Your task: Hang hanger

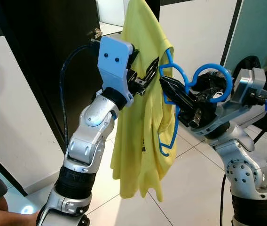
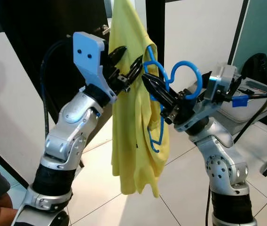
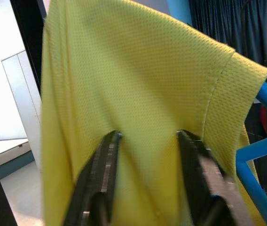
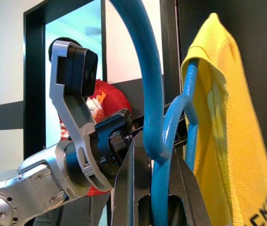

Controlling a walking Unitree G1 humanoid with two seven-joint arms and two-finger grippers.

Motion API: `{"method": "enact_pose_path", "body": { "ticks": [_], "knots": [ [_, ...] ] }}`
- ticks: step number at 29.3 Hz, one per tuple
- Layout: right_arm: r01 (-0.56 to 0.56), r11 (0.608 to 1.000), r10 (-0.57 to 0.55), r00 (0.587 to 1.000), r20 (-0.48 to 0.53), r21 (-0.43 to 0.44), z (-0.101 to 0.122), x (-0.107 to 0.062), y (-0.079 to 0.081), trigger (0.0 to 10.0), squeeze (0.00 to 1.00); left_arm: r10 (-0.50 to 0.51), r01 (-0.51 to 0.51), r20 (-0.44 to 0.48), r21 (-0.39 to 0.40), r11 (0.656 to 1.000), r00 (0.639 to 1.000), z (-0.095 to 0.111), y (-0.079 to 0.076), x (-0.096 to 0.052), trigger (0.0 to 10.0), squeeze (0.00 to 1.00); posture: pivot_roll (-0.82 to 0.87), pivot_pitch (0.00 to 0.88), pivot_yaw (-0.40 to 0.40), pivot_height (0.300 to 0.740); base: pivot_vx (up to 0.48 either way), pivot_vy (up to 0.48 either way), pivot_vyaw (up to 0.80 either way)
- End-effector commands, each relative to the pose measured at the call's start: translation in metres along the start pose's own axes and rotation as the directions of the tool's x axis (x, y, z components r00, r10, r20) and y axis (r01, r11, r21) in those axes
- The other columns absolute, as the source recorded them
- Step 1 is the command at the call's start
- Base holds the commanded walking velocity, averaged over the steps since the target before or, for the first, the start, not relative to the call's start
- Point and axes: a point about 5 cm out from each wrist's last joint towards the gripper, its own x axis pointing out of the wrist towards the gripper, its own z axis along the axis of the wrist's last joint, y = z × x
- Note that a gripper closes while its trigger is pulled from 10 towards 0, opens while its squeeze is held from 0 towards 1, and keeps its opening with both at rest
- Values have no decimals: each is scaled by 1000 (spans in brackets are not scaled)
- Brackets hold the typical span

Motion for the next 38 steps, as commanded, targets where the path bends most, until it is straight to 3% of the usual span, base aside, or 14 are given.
{"method": "enact_pose_path", "body": {
  "ticks": [1, 15, 22, 26, 29, 36, 37, 38],
  "knots": [
    [-53, 999, 53, 998, 27, 1, 4, 6, 9, 10000, 0, -5, 5, 15, -8, 1000, 1000, 2, 0, 3, 0, 0, -66, 0, 46, 740, 0, 0, 0],
    [-42, 999, 42, 999, 28, -2, 4, 6, 7, 10000, 0, 9, -9, 24, -2, 1000, 1000, 5, 4, 4, 0, 0, -64, 0, 42, 740, 0, 0, 0],
    [39, 998, -38, 999, 5, -43, 2, 5, -4, 10000, 0, 17, -18, 30, 11, 1000, 999, 6, 8, 2, 0, 0, -62, 0, 37, 740, 0, 0, 0],
    [96, 993, -97, 995, -17, -72, -1, 4, -13, 10000, 0, 4, -3, 42, -28, 1000, 999, 10, 8, 3, 0, 0, -62, 0, 36, 740, 0, 0, 0],
    [139, 986, -144, 988, -51, -95, -5, 3, -20, 10000, 0, -34, 40, 65, -99, 994, 997, 16, 5, 4, 0, 0, -59, 0, 32, 740, 0, 0, 0],
    [145, 985, -152, 986, -63, -97, -7, 3, -21, 10000, 0, -79, 88, 70, -131, 987, 994, 17, 0, 4, 0, 0, -57, 0, 32, 740, 0, 0, 0],
    [135, 987, -141, 988, -57, -91, -6, 4, -19, 10000, 0, -109, 114, 50, -117, 987, 993, 12, -5, 2, 3098, 0, -57, 0, 32, 740, 0, 0, 0],
    [135, 987, -141, 988, -57, -91, -6, 4, -19, 10000, 0, -109, 114, 50, -117, 987, 993, 12, -5, 2, 3098, 0, -57, 0, 32, 740, 0, 0, 0]
  ]
}}
